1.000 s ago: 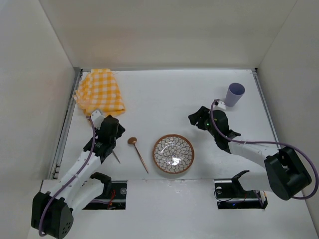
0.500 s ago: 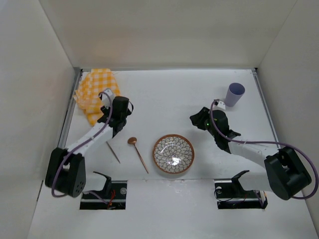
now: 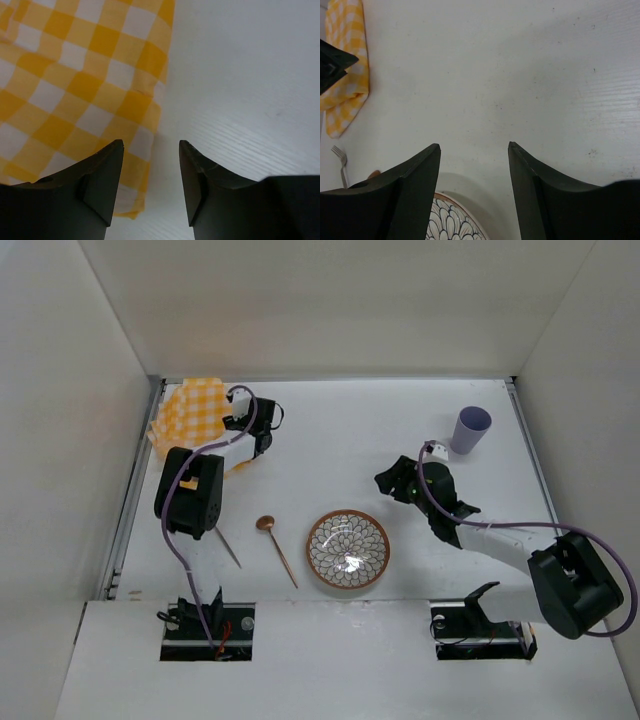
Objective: Set the dinner table for one person
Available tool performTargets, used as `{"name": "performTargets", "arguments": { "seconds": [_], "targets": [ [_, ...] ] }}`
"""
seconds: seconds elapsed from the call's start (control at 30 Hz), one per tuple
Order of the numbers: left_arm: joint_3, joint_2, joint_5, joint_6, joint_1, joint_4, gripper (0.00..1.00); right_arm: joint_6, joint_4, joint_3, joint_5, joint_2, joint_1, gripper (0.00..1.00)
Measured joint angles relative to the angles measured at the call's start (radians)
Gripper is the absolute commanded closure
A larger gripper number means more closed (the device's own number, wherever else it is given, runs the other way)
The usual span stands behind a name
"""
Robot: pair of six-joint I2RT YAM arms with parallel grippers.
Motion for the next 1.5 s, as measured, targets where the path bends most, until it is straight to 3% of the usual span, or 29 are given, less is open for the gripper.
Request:
{"name": "performTargets", "arguments": {
  "seconds": [0.13,0.4,0.67,0.87,1.0,1.1,1.27,1.4,1.5],
  "targets": [
    [0.001,0.066,-0.008,0.012,0.023,-0.033,0.59,0.000,0.000,0.000,0.000,0.003,0.000,0.37],
    [0.019,0.093,0.011,0.014,0.021,-0.029,0.90,-0.001,0.000,0.002,0.000,0.016,0.000,0.37],
    [0.021,0.093,0.118,-0.045,-0.069,0.026,0.93,-0.001,0.000,0.002,0.000,0.013,-0.002,0.37],
    [0.069,0.093,0.205,-0.118,-0.228,0.029,0.88,-0.001,0.000,0.002,0.000,0.013,-0.002,0.36],
    [0.124,0.093,0.245,-0.142,-0.306,0.036,0.63,-0.001,0.000,0.002,0.000,0.010,-0.002,0.36],
    [0.118,0.072,0.249,-0.154,-0.332,0.062,0.55,-0.001,0.000,0.002,0.000,0.006,-0.002,0.36],
    [-0.127,-0.143,0.206,-0.227,-0.331,0.127,0.53,-0.001,0.000,0.002,0.000,-0.002,-0.002,0.35],
    [-0.396,-0.381,0.142,-0.361,-0.330,0.222,0.51,-0.001,0.000,0.002,0.000,-0.001,-0.002,0.35],
    [-0.533,-0.457,0.122,-0.465,-0.314,0.281,0.49,-0.002,0.000,0.002,0.000,0.003,-0.002,0.35]
  ]
}}
